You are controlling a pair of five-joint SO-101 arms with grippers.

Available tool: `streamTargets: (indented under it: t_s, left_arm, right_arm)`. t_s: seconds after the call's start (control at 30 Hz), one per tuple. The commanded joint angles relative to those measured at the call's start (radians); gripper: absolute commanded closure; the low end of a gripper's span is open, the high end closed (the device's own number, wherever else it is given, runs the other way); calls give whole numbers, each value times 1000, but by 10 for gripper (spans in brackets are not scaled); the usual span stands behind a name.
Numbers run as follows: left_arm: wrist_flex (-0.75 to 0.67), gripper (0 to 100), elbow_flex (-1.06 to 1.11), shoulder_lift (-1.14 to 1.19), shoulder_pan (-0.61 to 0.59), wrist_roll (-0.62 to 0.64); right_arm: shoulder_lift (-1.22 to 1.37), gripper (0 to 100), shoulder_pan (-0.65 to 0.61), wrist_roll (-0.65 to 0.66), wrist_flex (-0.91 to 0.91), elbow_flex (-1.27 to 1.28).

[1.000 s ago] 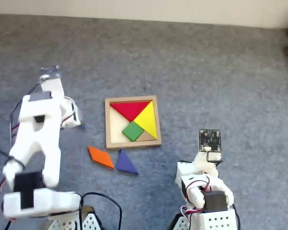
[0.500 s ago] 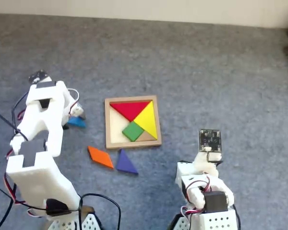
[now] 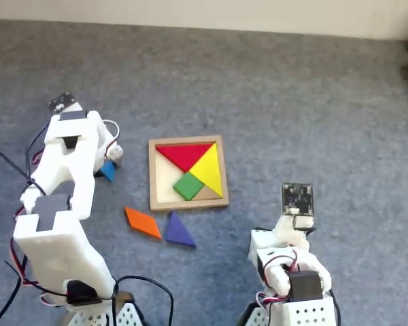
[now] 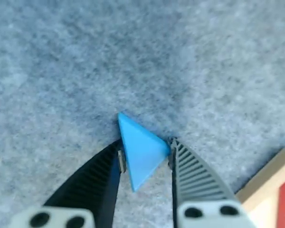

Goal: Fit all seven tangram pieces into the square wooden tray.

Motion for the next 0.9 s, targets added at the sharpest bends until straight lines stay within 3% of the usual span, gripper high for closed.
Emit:
streamTargets:
  t_s: [0.0, 0.27, 0.5, 0.87]
  left_arm:
    - [-5, 989, -19, 4, -15, 6]
    - [0, 990, -19, -5, -15, -14]
    - [48, 995, -15, -139, -7, -232]
    - [78, 995, -16, -259, 156, -470]
  right_arm:
    - [-12, 992, 19, -12, 8, 147]
    - [-12, 992, 19, -12, 8, 147]
    - [-12, 992, 19, -12, 8, 147]
    - [-12, 992, 19, -12, 8, 147]
